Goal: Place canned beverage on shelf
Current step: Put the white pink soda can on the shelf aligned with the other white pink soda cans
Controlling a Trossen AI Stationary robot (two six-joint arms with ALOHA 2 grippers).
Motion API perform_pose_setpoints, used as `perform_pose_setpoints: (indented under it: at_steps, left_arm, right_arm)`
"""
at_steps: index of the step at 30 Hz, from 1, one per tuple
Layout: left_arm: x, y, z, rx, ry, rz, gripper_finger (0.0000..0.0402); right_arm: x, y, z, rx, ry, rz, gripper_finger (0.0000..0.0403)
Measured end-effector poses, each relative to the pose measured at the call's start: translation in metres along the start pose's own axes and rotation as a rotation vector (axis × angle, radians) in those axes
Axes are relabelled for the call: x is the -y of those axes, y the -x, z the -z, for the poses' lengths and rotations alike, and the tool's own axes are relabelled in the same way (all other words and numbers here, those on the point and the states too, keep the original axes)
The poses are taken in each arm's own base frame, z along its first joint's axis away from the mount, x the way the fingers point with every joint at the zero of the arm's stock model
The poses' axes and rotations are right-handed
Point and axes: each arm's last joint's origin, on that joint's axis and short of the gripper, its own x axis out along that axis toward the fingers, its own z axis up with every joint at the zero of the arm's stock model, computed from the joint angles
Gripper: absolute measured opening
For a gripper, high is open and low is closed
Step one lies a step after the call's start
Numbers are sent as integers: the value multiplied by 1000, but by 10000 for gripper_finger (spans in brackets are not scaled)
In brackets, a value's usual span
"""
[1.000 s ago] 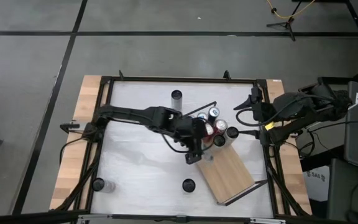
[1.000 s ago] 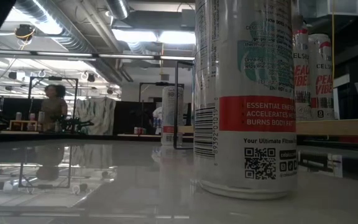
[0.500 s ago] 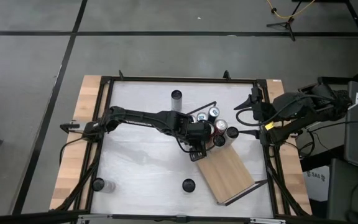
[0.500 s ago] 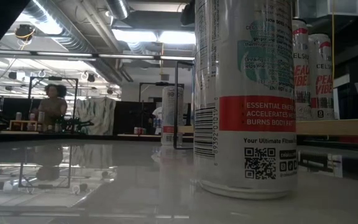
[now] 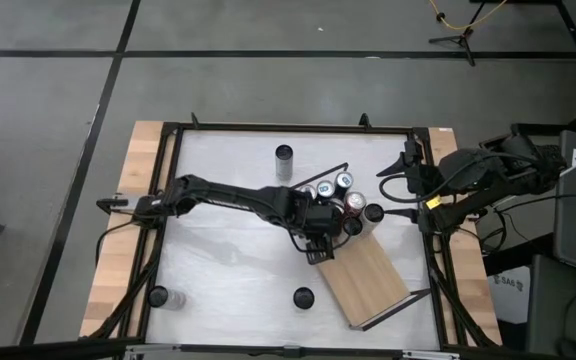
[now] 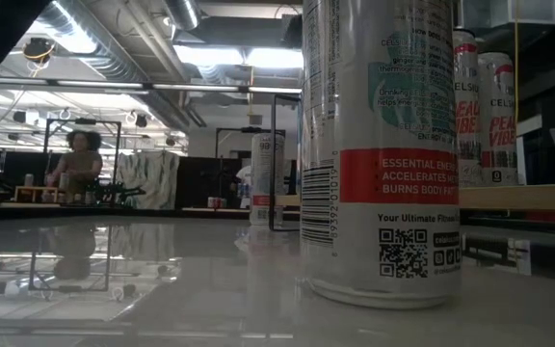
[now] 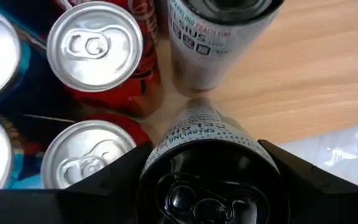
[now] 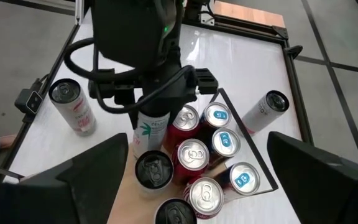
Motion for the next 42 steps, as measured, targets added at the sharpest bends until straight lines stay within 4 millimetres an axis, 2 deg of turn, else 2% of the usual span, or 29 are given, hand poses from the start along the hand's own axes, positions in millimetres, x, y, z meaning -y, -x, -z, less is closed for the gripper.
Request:
perform_pose_setpoints:
  at_steps: [13, 25, 42]
  left_arm:
    - [-1, -2, 0, -12, 0, 4, 245]
    - [0, -2, 0, -4, 4, 8, 285]
    - [0, -2, -6, 45, 15, 22, 288]
  right_arm:
    - [0, 0, 0, 0, 0, 0, 374]
    - [0, 0, 0, 0, 0, 0, 374]
    - [0, 0, 0, 0, 0, 0, 374]
